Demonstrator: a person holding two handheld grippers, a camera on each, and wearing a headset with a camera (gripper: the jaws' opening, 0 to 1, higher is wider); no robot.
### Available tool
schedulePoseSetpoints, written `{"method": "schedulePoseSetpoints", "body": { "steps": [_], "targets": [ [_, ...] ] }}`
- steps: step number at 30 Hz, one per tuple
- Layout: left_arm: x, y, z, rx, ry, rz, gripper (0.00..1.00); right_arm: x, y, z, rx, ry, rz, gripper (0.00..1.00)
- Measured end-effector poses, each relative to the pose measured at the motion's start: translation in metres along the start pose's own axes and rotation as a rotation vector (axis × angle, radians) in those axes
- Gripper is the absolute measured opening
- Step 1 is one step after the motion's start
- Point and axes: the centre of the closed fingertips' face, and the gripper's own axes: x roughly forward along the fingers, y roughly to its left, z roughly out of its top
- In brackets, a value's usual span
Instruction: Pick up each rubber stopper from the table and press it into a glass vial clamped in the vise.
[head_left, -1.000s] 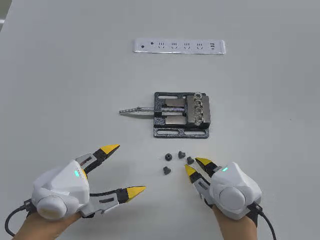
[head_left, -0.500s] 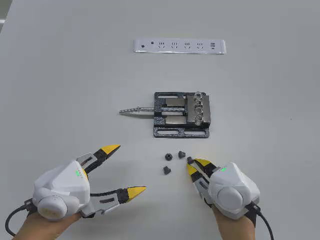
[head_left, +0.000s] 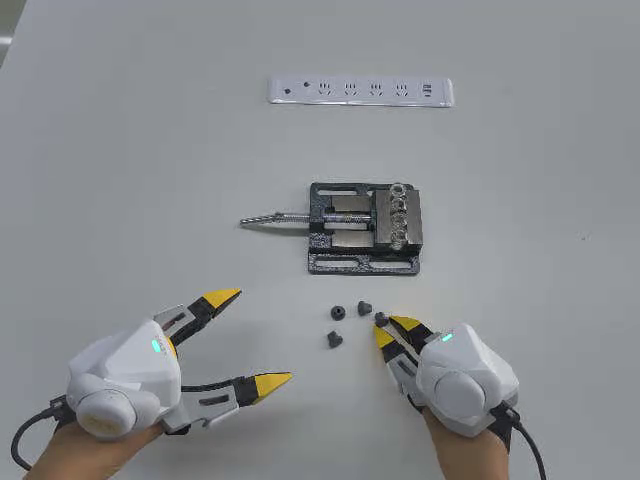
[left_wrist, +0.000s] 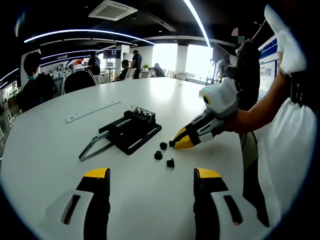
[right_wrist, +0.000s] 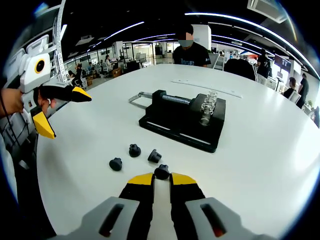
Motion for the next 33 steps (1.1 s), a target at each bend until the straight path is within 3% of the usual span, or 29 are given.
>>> {"method": "schedulePoseSetpoints", "body": {
  "steps": [18,33],
  "targets": [
    [0.004,-0.003,0.002,-0.001,-0.008,-0.012,0.66,-0.008,-0.006,-0.001,-0.003,0.018,0.015,0.11],
    [0.01,-0.01,0.002,-0.002,-0.021,-0.025,0.65,-0.028,-0.01,0.004,-0.014,0.072,0.074,0.11]
  ]
}}
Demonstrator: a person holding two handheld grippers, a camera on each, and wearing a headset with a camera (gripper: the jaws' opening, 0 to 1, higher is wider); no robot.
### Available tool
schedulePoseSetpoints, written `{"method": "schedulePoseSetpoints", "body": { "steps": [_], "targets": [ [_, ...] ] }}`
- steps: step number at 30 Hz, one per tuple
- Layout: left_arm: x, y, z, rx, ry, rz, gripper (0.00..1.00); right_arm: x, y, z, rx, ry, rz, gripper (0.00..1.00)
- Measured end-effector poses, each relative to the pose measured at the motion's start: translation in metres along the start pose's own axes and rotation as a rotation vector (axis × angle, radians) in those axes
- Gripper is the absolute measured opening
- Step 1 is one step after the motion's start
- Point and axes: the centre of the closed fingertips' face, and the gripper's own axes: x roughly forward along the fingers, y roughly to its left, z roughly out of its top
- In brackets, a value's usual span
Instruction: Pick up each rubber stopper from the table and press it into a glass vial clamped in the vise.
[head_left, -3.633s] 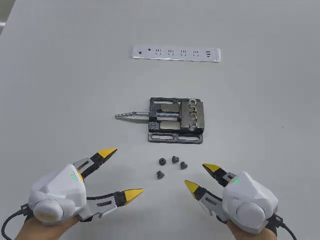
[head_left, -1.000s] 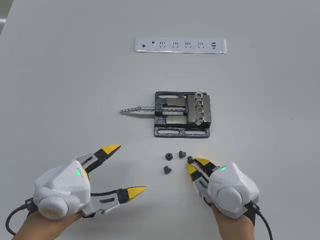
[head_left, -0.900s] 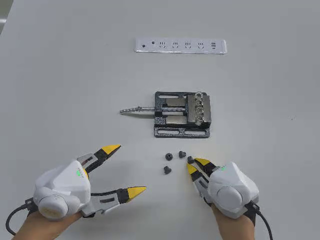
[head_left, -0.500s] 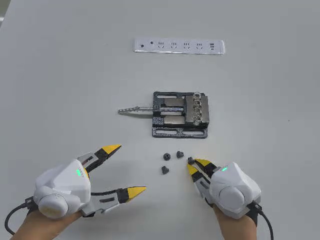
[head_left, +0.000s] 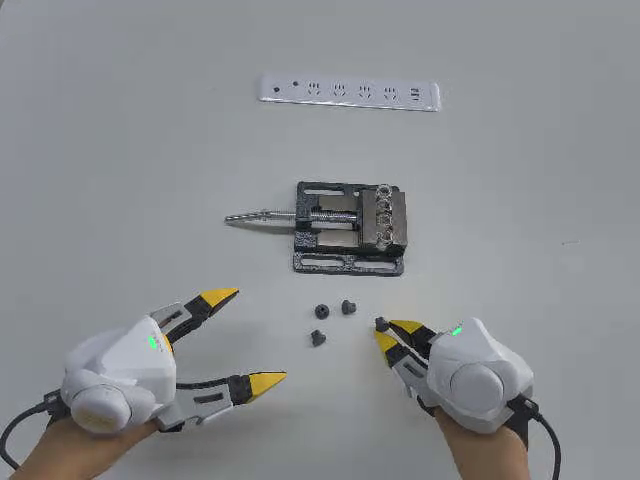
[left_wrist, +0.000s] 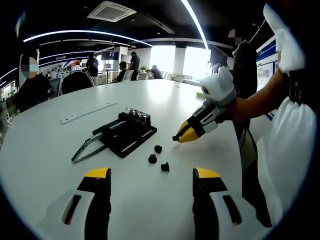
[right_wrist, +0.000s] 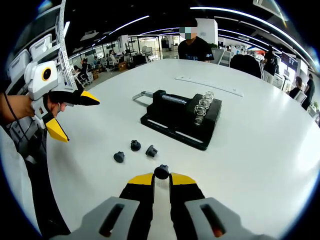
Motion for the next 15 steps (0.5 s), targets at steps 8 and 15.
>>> {"method": "schedulePoseSetpoints", "body": {
  "steps": [8,15],
  "targets": [
    [0.013,-0.006,0.003,0.063,-0.015,-0.045,0.57,-0.009,0.003,0.001,-0.052,0.035,0.055,0.11],
    [0.033,-0.015,0.005,0.123,-0.024,-0.111,0.51,-0.017,0.002,0.009,-0.059,0.058,0.097,0.11]
  ]
}}
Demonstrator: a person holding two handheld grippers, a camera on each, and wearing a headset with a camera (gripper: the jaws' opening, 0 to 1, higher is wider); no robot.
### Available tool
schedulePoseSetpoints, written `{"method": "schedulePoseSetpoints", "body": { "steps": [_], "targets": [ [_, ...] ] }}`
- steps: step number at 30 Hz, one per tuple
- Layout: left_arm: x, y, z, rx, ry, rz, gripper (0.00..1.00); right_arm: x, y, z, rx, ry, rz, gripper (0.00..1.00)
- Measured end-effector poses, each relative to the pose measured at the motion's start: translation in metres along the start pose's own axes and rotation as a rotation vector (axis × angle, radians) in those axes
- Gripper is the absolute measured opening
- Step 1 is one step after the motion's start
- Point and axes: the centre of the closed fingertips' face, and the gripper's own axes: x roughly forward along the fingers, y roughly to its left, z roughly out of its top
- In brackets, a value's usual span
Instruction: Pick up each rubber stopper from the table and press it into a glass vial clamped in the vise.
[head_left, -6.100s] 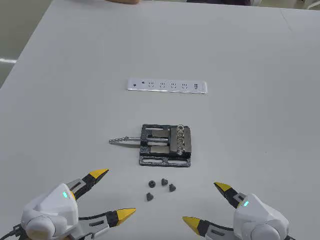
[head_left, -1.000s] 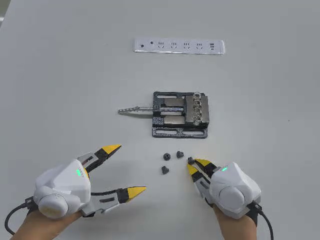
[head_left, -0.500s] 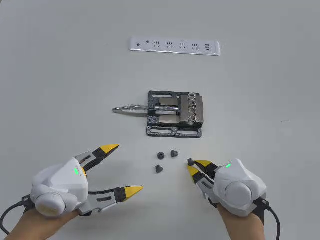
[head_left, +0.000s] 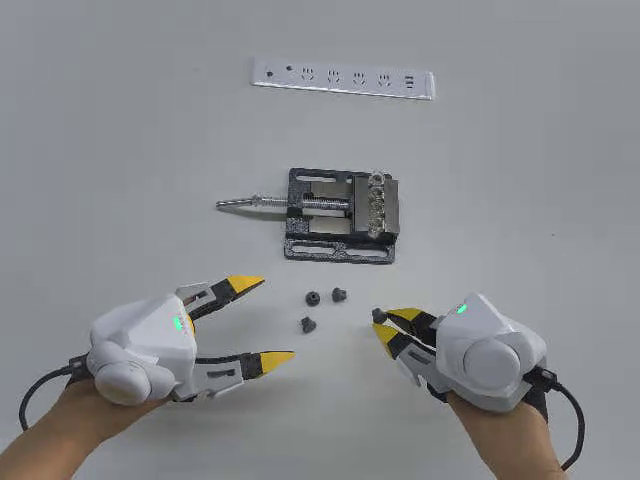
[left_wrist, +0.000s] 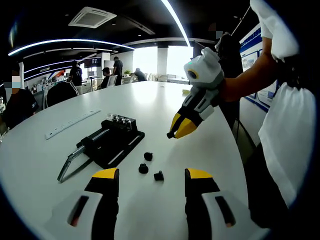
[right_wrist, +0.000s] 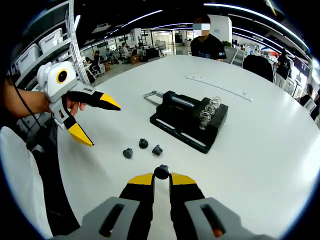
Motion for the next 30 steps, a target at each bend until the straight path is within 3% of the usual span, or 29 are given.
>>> {"method": "schedulePoseSetpoints", "body": {
  "steps": [4,13,30],
  "targets": [
    [0.007,-0.002,0.0,0.009,-0.002,-0.013,0.52,-0.003,-0.004,0.0,0.005,0.036,0.013,0.11],
    [0.012,-0.006,0.002,-0.001,-0.012,-0.016,0.53,0.001,-0.012,-0.024,0.012,0.181,0.052,0.11],
    [0.012,-0.001,0.006,-0.036,-0.036,-0.004,0.55,0.014,-0.019,-0.028,-0.015,0.301,0.087,0.11]
  ]
}}
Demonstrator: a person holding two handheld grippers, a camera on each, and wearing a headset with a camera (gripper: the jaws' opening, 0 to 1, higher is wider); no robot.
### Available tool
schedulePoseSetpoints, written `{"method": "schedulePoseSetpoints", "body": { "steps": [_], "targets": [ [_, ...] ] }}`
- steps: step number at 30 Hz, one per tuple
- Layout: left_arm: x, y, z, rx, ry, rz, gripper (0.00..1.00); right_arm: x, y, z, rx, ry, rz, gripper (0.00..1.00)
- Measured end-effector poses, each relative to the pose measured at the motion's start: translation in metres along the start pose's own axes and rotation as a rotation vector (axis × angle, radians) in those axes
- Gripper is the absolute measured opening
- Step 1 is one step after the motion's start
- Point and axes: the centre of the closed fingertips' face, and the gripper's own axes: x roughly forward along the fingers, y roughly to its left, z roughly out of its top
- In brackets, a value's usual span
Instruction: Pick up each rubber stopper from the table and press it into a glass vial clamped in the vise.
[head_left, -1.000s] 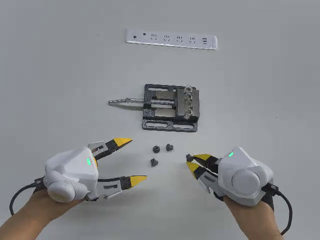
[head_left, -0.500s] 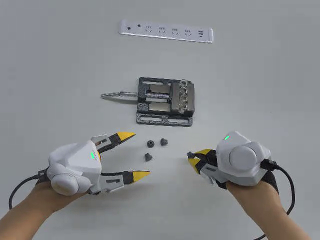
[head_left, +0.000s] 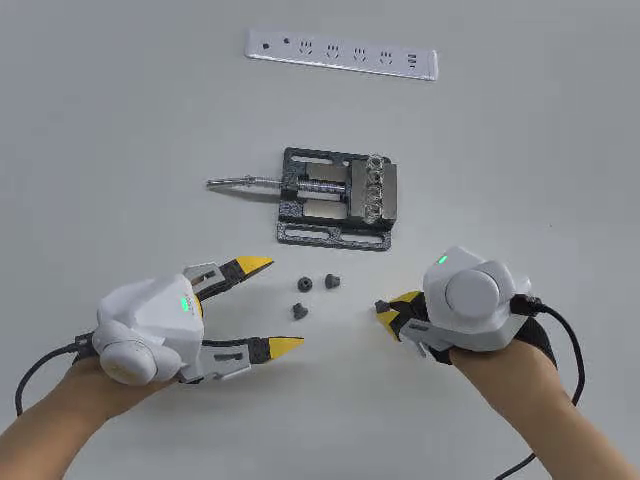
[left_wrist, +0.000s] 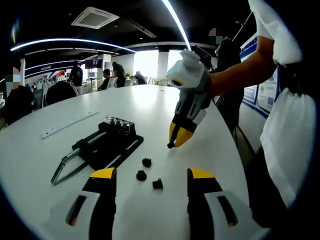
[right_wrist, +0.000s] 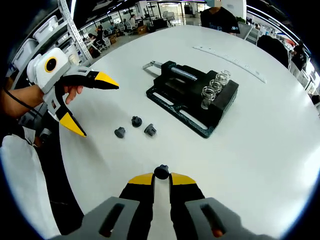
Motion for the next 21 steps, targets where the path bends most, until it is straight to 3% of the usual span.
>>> {"method": "schedulePoseSetpoints", "body": {
  "steps": [9,21],
  "targets": [
    [-0.0023,0.0032,0.0001,-0.011,-0.006,0.007,0.55,0.0027,-0.003,-0.0038,0.012,0.087,0.018,0.11],
    [-0.0067,0.0055,-0.0016,-0.023,-0.009,0.02,0.55,0.0091,-0.0026,-0.0003,-0.015,0.128,0.023,0.11]
  ]
}}
